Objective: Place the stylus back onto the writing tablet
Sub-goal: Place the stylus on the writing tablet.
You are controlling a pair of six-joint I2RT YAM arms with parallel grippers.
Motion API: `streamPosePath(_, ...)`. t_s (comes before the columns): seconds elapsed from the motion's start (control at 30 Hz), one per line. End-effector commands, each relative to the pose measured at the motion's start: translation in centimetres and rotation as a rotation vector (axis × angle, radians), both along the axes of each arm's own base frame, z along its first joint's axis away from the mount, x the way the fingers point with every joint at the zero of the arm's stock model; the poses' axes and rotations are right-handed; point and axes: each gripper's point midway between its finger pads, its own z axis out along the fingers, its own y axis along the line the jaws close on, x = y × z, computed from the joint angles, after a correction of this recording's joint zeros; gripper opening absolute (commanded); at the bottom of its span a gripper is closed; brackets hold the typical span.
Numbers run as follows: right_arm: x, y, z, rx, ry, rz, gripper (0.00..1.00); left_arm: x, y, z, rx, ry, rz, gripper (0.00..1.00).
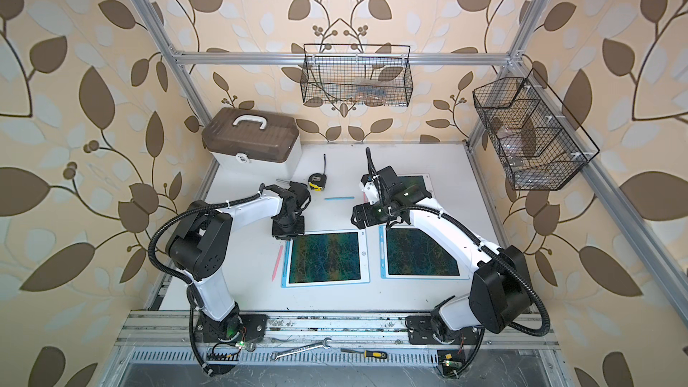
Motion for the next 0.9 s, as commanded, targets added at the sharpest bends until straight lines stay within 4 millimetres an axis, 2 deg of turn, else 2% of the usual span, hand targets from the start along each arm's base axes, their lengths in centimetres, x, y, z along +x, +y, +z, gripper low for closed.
streamPosePath(0.0,0.0,0.2,0.8,0.004,-0.021,0.010,0.88,0.3,0.0,2.2,0.002,-0.037,-0.014,0.16)
streamPosePath(0.23,0.1,0.2,1.0,0.003,-0.024,0.010,0.88,-0.6,0.4,2.7,0.008,-0.030,-0.006,0.15)
streamPosePath(0.33,0.2,0.3,0.9,0.001,-0.021,0.011,0.88,-1.9,0.9,3.1,0.004,-0.018,0.006,0.13)
streamPosePath(0.53,0.2,0.5,0.6,0.004,-0.012,0.014,0.88,-5.0,2.3,3.5,0.009,0.009,0.026,0.02)
streamPosePath(0.7,0.1,0.7,0.3,0.004,-0.005,0.018,0.88,-6.3,2.4,2.9,-0.001,0.038,0.022,0.02)
streamPosePath(0.87,-0.1,0.7,0.3,0.002,-0.004,0.019,0.88,-6.5,1.5,2.0,-0.020,0.062,-0.002,0.08)
